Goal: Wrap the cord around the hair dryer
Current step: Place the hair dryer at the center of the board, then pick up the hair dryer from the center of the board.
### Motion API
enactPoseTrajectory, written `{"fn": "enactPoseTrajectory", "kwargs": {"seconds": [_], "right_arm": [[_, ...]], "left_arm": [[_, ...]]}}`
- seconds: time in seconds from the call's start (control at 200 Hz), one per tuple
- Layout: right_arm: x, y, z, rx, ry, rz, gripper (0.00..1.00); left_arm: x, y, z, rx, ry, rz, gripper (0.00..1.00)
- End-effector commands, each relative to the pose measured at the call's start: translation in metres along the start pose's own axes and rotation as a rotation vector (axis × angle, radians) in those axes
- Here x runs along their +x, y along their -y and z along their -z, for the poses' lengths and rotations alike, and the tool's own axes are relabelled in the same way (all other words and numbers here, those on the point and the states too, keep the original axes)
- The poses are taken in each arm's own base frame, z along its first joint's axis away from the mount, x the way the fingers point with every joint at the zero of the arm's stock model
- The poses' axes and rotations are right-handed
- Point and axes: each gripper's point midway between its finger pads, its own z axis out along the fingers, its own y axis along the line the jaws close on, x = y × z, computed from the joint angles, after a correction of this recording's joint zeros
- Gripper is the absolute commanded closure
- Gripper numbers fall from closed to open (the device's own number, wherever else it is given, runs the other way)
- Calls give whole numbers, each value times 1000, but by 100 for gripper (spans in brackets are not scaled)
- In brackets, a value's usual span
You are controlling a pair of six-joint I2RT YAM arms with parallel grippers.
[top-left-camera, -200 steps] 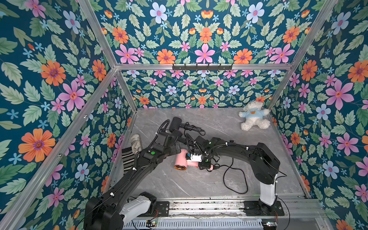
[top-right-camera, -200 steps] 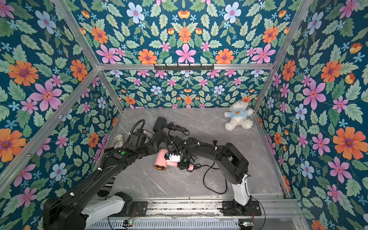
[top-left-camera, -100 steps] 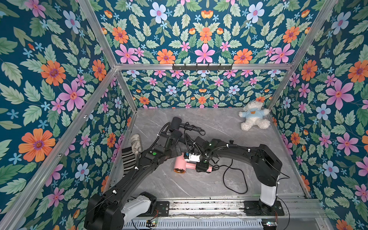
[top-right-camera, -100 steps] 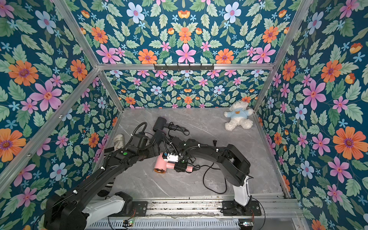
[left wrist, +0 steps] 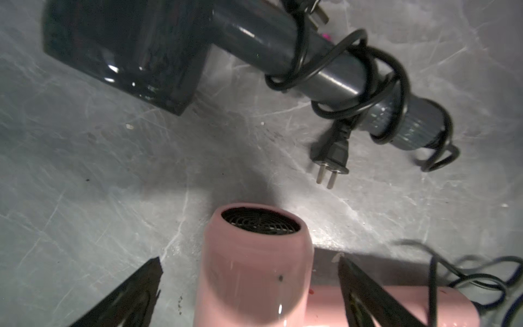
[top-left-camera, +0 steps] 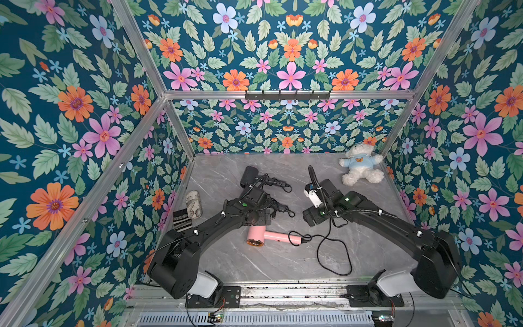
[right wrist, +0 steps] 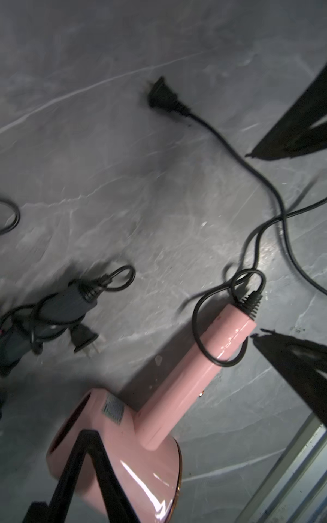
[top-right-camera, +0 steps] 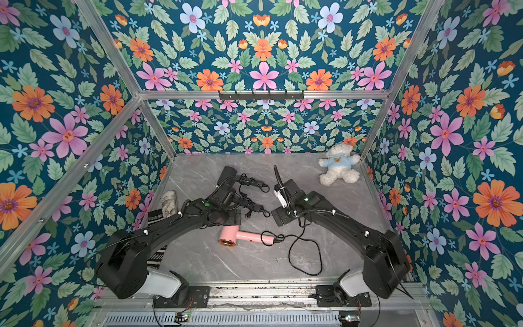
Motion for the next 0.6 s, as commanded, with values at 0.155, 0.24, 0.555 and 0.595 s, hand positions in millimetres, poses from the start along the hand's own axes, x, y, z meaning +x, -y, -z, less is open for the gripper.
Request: {"fn": "enactPoseTrajectory", "kwargs": {"seconds": [0.155, 0.24, 0.555, 0.595], "right_arm": [[27, 39, 5, 203, 2, -209, 14], [39, 40, 0, 193, -57, -255, 23], [45, 31, 0, 50, -65, -318, 27], [49, 33, 1, 57, -80, -323, 27]], "left_arm": [[12, -3, -27, -33, -34, -32, 1], [14, -7, -33, -66, -47, -42, 1], [28, -14, -57, -100, -85, -51, 23], [29, -16, -59, -105, -89, -49, 30]]}}
